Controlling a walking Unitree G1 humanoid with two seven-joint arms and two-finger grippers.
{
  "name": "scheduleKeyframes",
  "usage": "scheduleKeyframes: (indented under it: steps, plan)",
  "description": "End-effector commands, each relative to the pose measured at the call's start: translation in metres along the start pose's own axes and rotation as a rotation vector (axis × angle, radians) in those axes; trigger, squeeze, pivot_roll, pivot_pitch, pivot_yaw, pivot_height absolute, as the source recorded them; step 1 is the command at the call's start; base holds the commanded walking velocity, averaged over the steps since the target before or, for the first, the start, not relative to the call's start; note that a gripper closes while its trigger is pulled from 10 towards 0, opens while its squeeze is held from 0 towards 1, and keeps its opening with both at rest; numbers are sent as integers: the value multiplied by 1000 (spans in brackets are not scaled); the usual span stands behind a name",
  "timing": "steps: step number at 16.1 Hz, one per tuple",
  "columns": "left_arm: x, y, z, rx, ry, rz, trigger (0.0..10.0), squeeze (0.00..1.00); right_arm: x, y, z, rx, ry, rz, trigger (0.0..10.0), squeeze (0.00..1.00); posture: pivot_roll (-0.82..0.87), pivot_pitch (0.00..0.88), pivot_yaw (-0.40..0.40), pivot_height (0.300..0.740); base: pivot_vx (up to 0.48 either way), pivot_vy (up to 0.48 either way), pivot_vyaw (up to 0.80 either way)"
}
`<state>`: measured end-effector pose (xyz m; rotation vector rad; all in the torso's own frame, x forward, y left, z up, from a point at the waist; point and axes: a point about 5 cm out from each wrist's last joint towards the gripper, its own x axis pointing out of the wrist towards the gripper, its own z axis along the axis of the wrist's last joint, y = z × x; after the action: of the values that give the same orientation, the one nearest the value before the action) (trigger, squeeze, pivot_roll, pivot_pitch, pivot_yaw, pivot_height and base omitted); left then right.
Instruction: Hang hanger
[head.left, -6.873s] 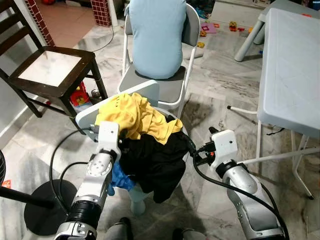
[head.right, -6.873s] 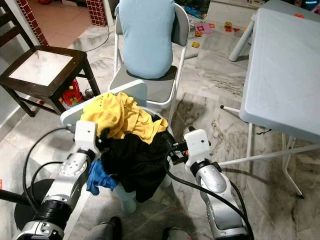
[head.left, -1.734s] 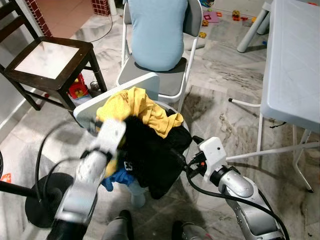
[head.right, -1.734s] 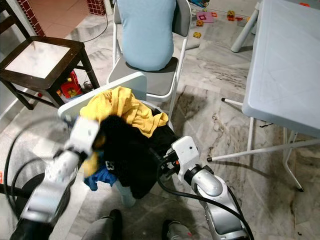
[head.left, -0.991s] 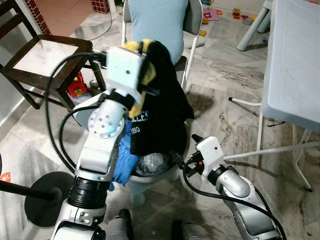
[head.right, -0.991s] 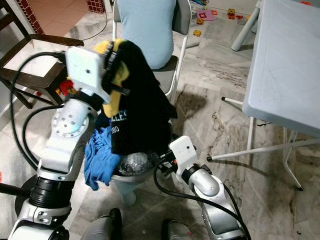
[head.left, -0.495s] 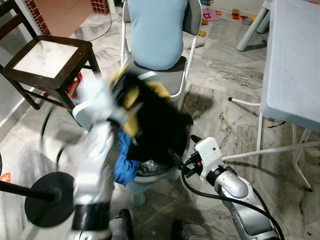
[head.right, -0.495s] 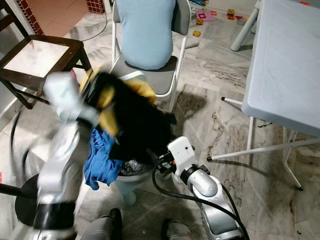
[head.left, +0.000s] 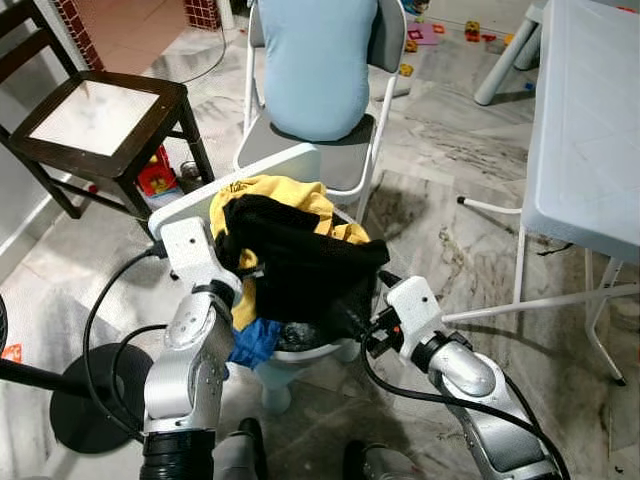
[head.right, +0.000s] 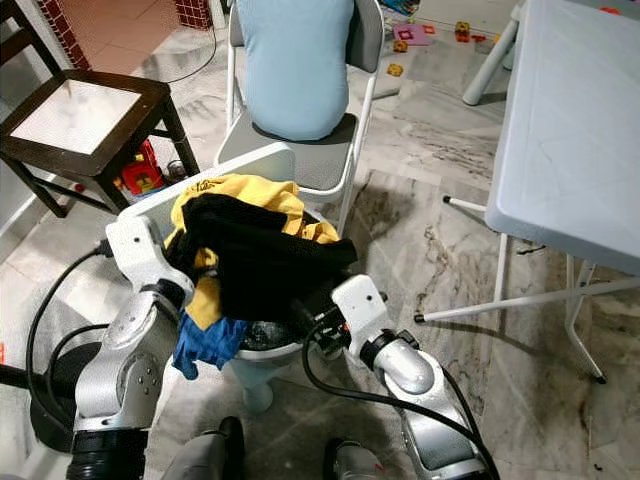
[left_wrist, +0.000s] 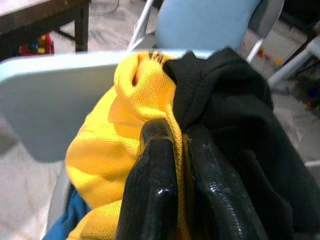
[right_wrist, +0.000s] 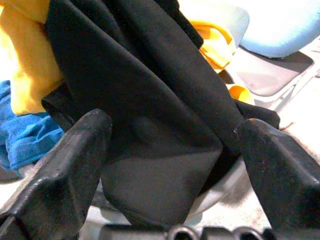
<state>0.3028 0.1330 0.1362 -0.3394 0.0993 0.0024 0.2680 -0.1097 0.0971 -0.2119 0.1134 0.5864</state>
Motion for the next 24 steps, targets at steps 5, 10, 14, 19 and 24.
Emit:
scheduleKeyframes:
  steps: [5,10,14,19,24]
  plan:
    - [-22,-16,-57,169,335,-156,10000,1000,-1,4,-4,-13,19,20,10000,0,-6,247,-61,740,0,0,0]
    - [-34,-9,-47,467,236,-197,10000,1000,-2,3,-5,-22,22,22,10000,0,-4,247,-59,740,0,0,0]
    - [-36,-1,-28,575,111,-117,10000,1000,0,4,-4,-31,21,27,10000,0,-3,245,-59,740,0,0,0]
    - [-49,8,-26,653,97,-84,10000,1000,-1,3,-5,-40,25,26,10000,0,-4,244,-59,740,0,0,0]
    - [-42,32,-15,666,62,58,10000,0,0,5,-5,-43,24,33,10000,0,2,249,-60,740,0,0,0]
